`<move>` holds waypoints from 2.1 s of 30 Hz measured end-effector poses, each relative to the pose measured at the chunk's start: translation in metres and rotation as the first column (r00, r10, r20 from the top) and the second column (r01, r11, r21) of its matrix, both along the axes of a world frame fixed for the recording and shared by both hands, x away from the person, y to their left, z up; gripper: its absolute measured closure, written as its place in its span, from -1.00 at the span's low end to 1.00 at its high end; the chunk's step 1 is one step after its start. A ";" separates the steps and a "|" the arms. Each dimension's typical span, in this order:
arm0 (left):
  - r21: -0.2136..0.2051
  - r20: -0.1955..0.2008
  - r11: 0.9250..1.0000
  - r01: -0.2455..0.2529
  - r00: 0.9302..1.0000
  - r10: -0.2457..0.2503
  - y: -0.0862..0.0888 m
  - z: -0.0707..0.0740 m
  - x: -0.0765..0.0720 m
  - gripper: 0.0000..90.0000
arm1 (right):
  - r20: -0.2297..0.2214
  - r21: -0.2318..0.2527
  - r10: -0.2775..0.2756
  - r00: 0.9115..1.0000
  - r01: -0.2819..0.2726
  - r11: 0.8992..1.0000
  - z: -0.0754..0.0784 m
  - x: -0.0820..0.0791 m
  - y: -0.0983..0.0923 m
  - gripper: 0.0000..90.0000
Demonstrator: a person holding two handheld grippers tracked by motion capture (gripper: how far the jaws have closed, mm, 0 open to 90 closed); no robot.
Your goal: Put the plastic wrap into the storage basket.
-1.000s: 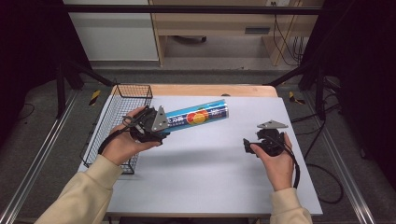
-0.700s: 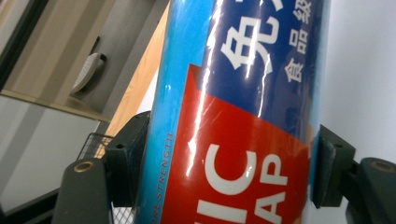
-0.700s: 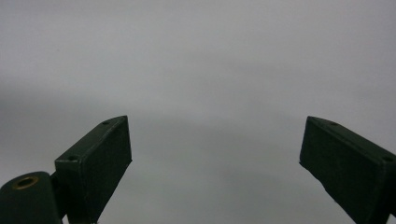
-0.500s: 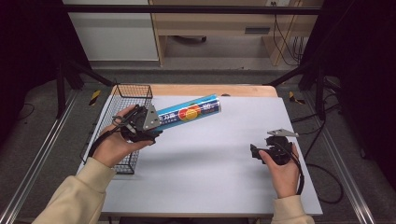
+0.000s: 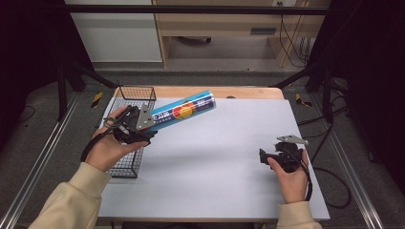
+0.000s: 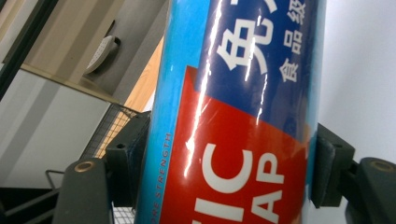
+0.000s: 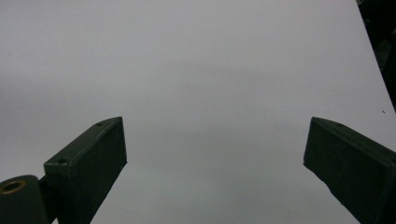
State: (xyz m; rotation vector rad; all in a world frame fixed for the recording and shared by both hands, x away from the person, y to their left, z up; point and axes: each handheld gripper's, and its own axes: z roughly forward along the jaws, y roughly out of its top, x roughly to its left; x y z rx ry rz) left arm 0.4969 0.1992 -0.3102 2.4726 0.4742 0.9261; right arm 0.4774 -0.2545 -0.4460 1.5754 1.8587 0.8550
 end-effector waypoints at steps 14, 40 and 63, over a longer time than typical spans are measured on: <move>-0.019 0.014 0.998 -0.058 0.998 0.058 0.015 0.009 -0.003 -0.35 | -0.012 -0.005 -0.006 1.000 0.006 1.000 -0.003 -0.001 0.003 -0.86; -0.062 0.016 0.969 -0.239 0.971 0.240 0.036 0.021 -0.024 -0.34 | 0.005 -0.013 -0.061 0.998 0.061 0.998 -0.005 -0.001 -0.001 -0.85; -0.094 -0.018 0.919 -0.382 0.924 0.382 0.047 0.013 -0.025 -0.33 | 0.009 -0.008 -0.054 0.999 0.054 0.999 -0.004 -0.002 0.001 -0.85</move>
